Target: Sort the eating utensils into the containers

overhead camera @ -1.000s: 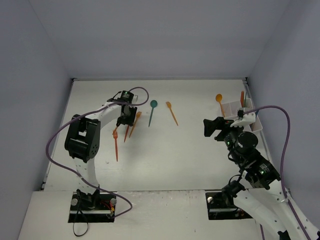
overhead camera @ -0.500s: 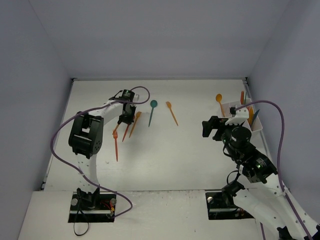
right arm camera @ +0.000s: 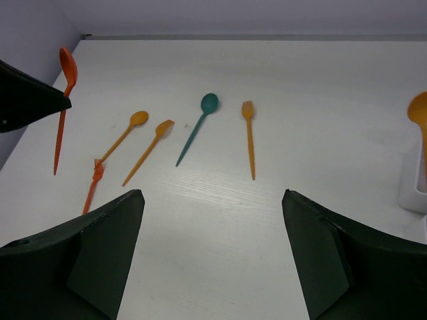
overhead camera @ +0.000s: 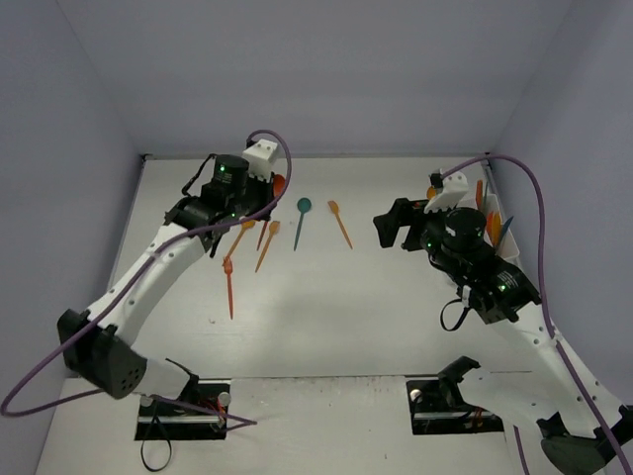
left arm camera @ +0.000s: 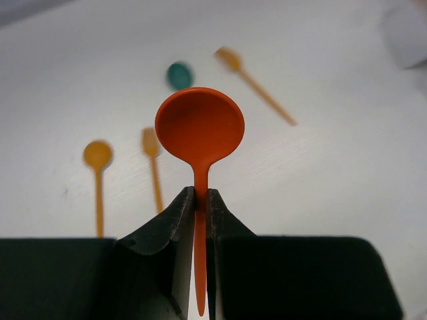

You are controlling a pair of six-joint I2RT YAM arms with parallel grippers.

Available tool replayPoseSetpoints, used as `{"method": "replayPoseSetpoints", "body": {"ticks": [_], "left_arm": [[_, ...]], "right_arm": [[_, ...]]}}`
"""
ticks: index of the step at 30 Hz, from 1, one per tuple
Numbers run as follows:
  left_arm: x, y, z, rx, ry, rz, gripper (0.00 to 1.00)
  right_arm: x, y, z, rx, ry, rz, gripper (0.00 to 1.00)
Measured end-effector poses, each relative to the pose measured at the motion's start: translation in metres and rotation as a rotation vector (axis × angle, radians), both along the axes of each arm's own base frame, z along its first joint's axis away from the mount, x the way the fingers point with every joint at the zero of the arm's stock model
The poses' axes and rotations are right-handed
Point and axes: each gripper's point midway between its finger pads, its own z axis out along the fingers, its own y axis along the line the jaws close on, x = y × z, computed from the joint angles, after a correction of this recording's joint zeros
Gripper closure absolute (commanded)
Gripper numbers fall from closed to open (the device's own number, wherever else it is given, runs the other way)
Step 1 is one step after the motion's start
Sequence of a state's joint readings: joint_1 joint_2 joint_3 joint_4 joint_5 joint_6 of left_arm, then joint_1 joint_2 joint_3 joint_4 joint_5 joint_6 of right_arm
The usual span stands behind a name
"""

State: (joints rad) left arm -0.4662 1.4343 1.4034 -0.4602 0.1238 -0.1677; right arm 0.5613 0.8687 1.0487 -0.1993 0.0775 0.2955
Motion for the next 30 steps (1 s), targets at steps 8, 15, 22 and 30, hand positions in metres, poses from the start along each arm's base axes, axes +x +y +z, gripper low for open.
{"method": "replayPoseSetpoints", "body": {"ticks": [8, 15, 22, 30], "left_arm": [[-0.065, -0.077, 0.057, -0.112, -0.135, -0.264, 1.00], [-0.080, -0.101, 0.044, -0.087, -0.112, -0.330, 1.00], [-0.091, -0.115, 0.054, -0.092, -0.136, -0.368, 1.00], [-0.096, -0.131, 0.058, -0.078, -0.154, -0.401, 1.00]], "right_arm": [[0.011, 0.036, 0.024, 0.055, 0.026, 0.125, 0.27], [0.012, 0.055, 0.034, 0.098, 0.047, 0.194, 0.28], [0.016, 0.067, 0.026, 0.108, 0.088, 0.225, 0.32], [0.017, 0.075, 0.017, 0.110, 0.123, 0.253, 0.45]]}}
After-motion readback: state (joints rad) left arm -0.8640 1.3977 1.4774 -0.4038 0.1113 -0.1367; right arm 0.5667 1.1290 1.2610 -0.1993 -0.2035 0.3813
